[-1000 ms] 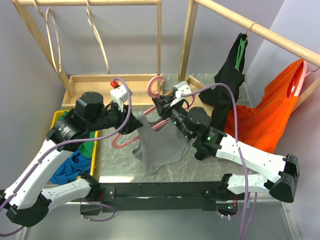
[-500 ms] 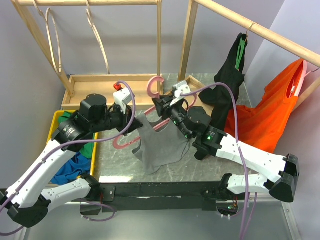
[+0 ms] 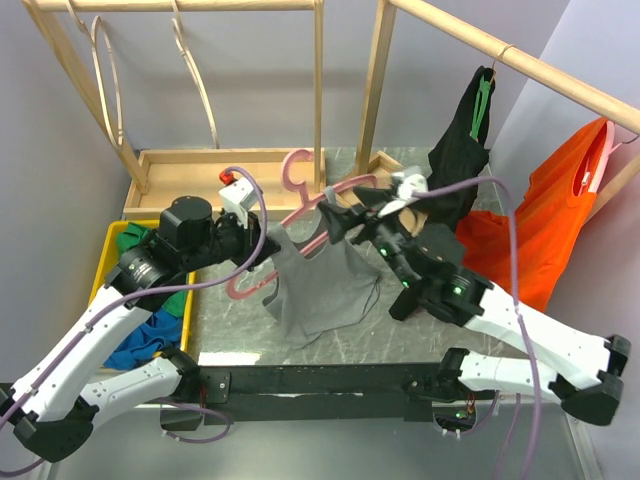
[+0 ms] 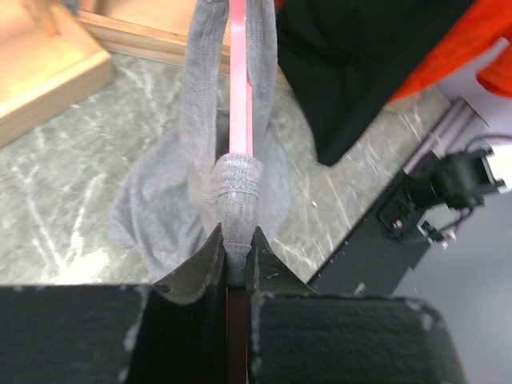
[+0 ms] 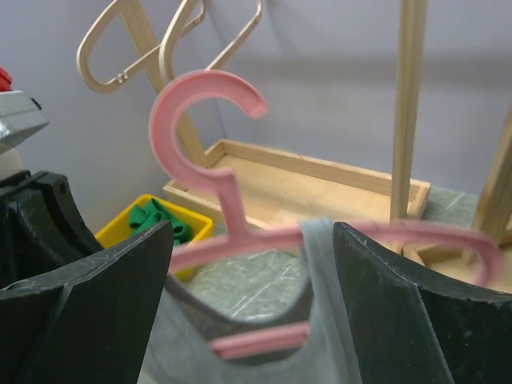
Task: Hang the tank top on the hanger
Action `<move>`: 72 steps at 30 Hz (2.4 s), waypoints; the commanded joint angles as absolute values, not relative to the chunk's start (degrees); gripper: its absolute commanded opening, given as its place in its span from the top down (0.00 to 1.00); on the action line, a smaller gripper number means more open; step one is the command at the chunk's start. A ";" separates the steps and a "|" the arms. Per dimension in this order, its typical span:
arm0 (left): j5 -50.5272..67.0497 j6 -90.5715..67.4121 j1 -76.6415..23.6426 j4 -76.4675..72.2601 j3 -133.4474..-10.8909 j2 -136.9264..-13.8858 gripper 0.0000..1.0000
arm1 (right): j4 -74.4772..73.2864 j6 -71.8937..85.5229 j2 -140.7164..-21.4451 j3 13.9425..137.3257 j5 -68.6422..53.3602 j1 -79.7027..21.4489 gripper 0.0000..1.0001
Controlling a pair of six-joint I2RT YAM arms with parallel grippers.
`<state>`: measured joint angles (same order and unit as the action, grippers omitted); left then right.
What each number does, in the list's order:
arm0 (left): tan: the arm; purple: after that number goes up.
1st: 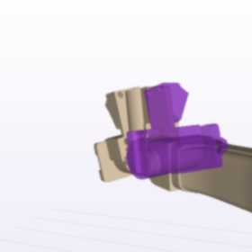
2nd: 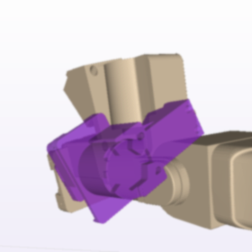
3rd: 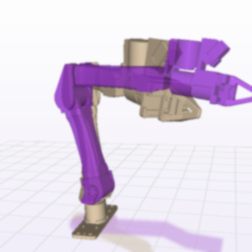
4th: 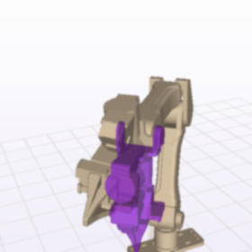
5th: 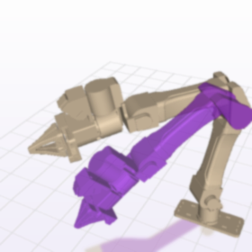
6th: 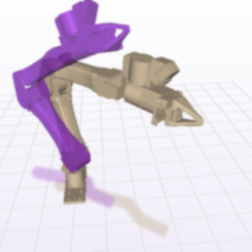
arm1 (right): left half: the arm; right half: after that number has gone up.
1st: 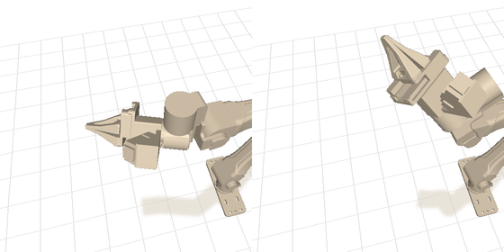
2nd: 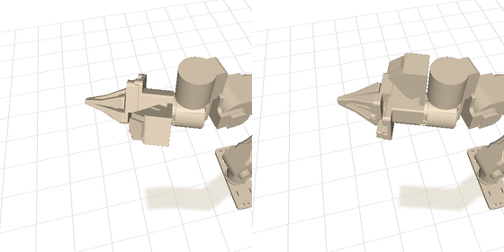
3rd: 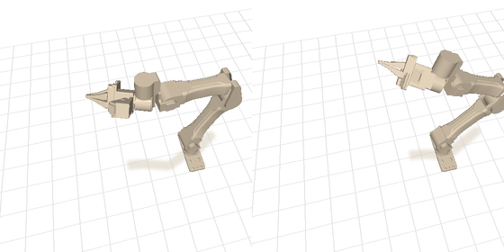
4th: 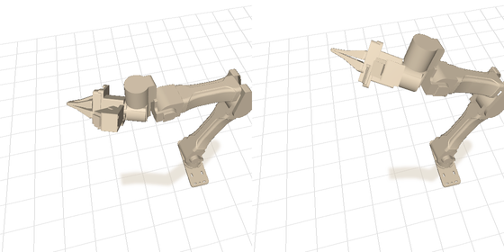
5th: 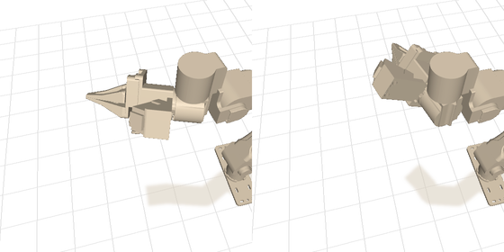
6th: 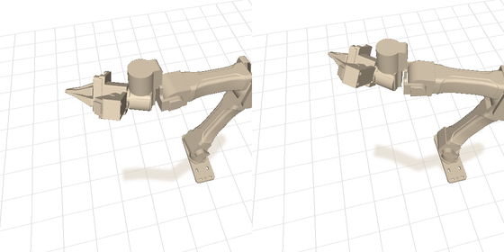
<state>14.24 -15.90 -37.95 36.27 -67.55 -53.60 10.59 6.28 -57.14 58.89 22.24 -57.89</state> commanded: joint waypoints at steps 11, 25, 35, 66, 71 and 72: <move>-2.89 -18.45 -37.88 40.77 -76.28 -50.54 0.99 | 8.43 24.60 -50.70 36.66 23.82 -56.87 0.01; -7.56 -15.30 -37.88 43.15 -98.69 -57.56 0.99 | 14.14 31.73 -66.86 33.22 21.36 -56.60 0.00; -7.30 -13.98 -37.88 42.80 -103.18 -61.78 0.99 | 17.77 32.96 -81.64 39.19 16.87 -50.80 0.00; -12.65 -16.87 -37.88 41.83 -94.40 -59.68 0.99 | 4.64 30.76 -94.94 64.24 9.26 -49.68 1.00; -12.39 -17.05 -37.88 41.75 -93.95 -60.20 0.99 | 7.47 31.99 -94.66 73.00 -2.00 -43.34 1.00; -12.57 -17.05 -37.88 41.84 -94.22 -60.38 0.99 | 7.38 32.17 -95.62 74.78 -2.63 -42.20 1.00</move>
<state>-11.25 -16.21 -37.95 45.34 -93.47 -60.58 1.67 31.92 -97.41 66.06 5.91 -46.04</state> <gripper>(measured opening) 0.103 0.016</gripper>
